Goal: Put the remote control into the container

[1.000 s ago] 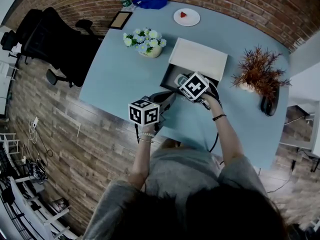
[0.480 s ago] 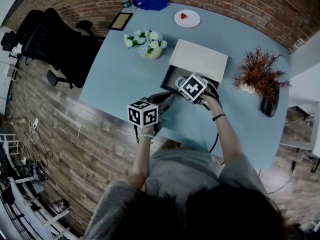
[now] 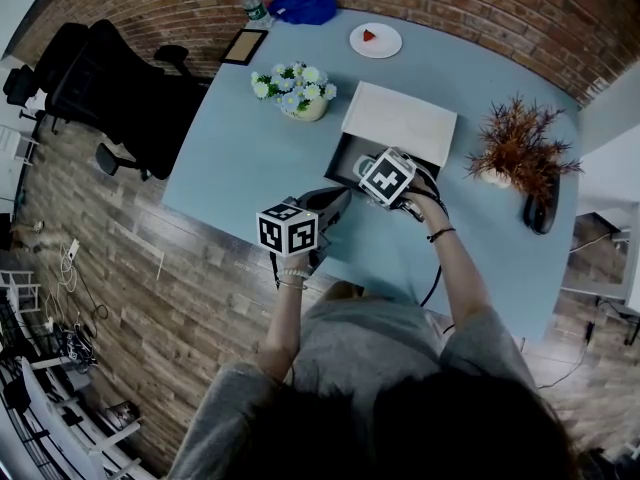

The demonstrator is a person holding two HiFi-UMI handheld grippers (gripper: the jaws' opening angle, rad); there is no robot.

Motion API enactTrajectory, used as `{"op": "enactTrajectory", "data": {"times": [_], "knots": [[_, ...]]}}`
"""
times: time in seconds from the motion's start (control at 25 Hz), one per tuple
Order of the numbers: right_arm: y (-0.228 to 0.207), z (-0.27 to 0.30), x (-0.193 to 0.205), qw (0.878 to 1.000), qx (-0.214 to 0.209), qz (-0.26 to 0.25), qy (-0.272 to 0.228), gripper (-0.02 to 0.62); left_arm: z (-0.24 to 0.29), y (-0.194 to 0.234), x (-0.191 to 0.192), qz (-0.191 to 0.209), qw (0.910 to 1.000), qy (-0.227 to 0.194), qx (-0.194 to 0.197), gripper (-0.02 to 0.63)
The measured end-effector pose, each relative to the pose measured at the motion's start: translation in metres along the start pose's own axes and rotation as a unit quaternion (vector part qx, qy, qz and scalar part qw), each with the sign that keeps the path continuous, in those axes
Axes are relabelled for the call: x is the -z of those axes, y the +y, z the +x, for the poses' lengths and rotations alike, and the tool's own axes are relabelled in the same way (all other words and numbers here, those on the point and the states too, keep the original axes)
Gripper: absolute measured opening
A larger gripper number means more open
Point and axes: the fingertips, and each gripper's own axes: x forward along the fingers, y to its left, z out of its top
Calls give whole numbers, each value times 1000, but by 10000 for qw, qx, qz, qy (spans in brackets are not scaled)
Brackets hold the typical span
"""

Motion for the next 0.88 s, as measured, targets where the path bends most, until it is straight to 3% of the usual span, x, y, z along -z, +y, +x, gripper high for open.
{"op": "enactTrajectory", "data": {"times": [0.44, 0.68, 0.88], "knots": [[-1, -15, -2, 9982, -30, 420, -431, 295, -9, 1, 1, -41, 10000, -59, 44, 3], [-3, -46, -19, 9890, -94, 838, -1216, 288, -11, -5, -11, 111, 9995, -271, 123, 3], [-2, -79, -36, 9745, -63, 1106, -1950, 177, -13, -14, -28, 352, 9978, -528, 166, 3]]}}
